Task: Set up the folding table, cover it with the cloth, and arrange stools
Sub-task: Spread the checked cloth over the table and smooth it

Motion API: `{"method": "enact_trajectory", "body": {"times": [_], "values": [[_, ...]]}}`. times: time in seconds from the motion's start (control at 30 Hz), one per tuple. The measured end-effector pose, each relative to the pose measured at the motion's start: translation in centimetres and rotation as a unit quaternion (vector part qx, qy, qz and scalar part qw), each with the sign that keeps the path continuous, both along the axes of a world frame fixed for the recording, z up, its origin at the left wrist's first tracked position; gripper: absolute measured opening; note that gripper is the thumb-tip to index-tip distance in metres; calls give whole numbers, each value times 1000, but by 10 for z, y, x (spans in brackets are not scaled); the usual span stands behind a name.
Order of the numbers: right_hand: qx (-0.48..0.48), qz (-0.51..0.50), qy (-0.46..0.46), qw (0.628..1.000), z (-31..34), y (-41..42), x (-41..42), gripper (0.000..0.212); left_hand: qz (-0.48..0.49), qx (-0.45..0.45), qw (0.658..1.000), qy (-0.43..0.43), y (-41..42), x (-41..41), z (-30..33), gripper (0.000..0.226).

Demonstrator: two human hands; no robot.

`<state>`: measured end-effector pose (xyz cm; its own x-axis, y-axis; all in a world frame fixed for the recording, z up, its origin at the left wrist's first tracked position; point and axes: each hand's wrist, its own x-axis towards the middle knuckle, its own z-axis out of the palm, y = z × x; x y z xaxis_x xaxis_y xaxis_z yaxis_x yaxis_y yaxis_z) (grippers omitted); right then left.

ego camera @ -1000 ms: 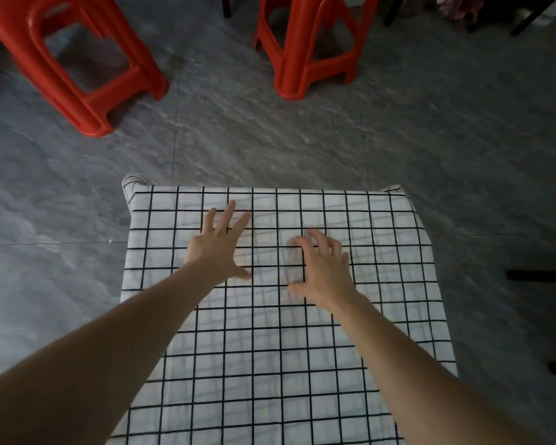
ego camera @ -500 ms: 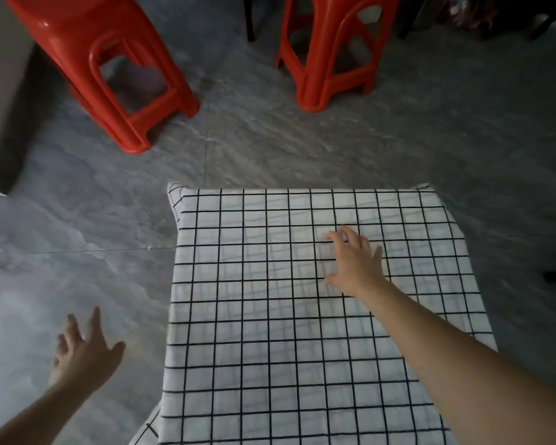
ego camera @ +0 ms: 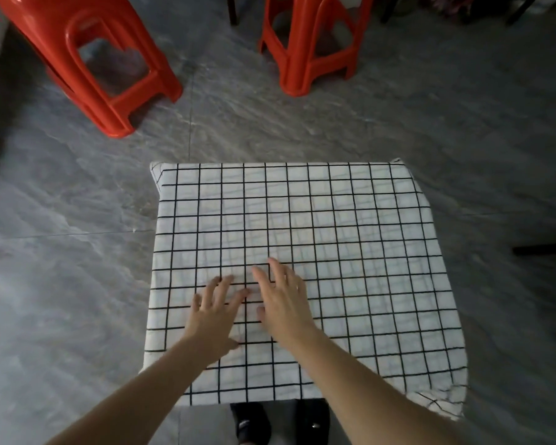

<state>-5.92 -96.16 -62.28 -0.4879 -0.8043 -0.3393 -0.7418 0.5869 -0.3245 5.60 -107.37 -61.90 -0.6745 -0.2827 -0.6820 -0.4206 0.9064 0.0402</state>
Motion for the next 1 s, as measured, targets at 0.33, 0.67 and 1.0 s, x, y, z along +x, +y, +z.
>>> {"method": "enact_trajectory", "body": {"times": [0.33, 0.67, 1.0], "values": [[41, -196, 25, 980, -5, 199, -103, 58, -31, -59, 995, -77, 19, -9, 4, 110], [162, -518, -32, 840, -12, 325, -131, 37, 0, -54, 998, -41, 16, -13, 0, 112], [-57, -7, -13, 998, 5, 166, -48, 51, -28, -109, 993, -27, 30, -31, 13, 103]]}}
